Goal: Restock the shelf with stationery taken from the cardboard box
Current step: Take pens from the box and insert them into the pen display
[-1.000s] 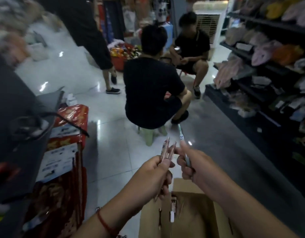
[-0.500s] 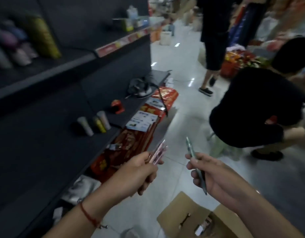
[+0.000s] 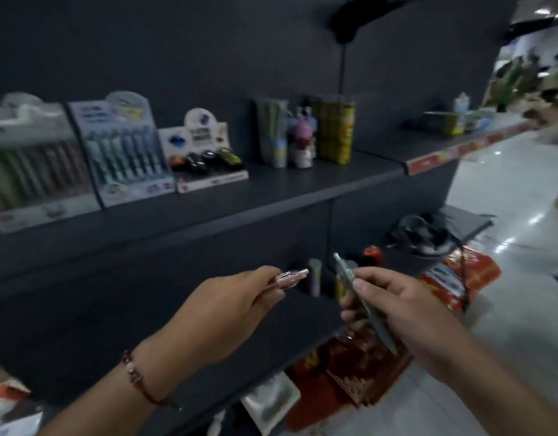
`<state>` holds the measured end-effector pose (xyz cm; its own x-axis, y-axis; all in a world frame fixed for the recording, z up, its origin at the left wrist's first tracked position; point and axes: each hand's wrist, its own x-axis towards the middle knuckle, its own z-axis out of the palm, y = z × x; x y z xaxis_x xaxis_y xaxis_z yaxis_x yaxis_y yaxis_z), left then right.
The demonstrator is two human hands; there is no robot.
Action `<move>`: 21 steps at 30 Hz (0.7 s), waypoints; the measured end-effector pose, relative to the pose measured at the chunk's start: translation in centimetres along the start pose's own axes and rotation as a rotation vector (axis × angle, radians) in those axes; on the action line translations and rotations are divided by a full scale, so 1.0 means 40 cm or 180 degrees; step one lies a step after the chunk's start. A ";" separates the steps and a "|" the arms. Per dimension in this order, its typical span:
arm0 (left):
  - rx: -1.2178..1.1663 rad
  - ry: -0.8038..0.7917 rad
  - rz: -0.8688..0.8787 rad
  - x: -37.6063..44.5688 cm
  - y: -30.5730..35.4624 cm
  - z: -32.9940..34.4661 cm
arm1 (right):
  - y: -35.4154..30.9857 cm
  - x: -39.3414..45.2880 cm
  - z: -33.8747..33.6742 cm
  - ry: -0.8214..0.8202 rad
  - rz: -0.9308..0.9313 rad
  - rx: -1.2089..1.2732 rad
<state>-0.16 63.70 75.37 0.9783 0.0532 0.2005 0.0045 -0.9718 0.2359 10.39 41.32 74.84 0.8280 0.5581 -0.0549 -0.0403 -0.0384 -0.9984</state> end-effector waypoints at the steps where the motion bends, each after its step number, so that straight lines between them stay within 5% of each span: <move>1: 0.0071 0.0127 -0.0007 0.010 -0.075 -0.027 | -0.014 0.061 0.060 -0.0097 -0.0027 0.0140; 12: 0.0661 0.0373 -0.0638 0.037 -0.665 -0.256 | -0.172 0.566 0.602 -0.0733 0.0023 0.1311; 21: 0.0855 0.0197 -0.0717 0.030 -0.854 -0.317 | -0.275 0.766 0.842 -0.0991 -0.0586 0.0433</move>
<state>-1.77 99.88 79.61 0.9321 0.2789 0.2312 0.2812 -0.9594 0.0238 17.37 86.78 83.82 0.6196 0.7712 0.1460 0.0019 0.1845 -0.9828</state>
